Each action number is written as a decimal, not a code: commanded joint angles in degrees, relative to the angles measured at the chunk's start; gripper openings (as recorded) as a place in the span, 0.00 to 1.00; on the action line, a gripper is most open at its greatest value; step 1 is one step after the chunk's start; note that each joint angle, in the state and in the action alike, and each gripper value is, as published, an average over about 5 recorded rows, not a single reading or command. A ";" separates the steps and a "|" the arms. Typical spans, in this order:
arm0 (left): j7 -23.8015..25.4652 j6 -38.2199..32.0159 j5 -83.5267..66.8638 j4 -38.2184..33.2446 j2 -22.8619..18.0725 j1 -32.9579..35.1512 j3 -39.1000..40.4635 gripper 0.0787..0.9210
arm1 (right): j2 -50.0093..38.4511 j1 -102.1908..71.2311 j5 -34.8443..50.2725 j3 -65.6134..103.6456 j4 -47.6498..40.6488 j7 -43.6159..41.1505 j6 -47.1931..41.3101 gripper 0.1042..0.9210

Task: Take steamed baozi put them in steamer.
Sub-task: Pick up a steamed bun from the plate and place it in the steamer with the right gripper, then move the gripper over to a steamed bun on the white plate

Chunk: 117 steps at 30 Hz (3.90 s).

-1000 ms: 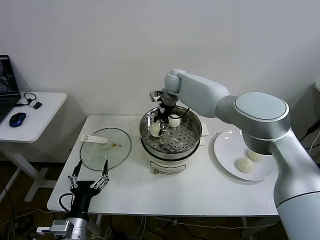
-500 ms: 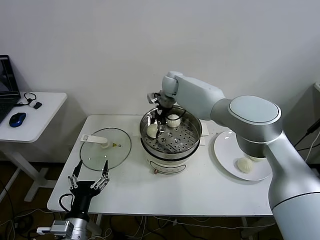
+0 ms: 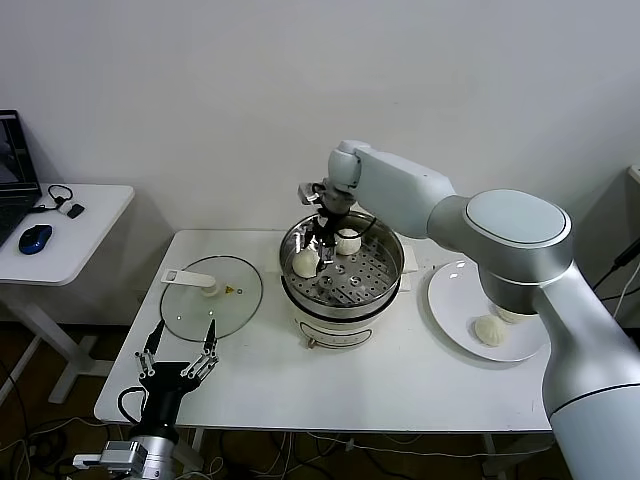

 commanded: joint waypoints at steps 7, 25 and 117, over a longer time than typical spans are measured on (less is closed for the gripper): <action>0.01 0.31 0.45 0.19 -0.03 -0.60 0.54 0.88 | -20.33 15.47 8.11 -6.57 23.30 -0.64 -0.48 0.88; -0.23 -0.52 0.52 -0.11 0.15 1.42 1.16 0.88 | -42.69 13.81 -2.15 -6.89 27.42 -2.32 2.71 0.88; -0.83 0.44 -1.26 1.28 -0.41 0.02 1.22 0.88 | -42.28 -21.30 -36.41 20.09 18.40 0.29 9.72 0.71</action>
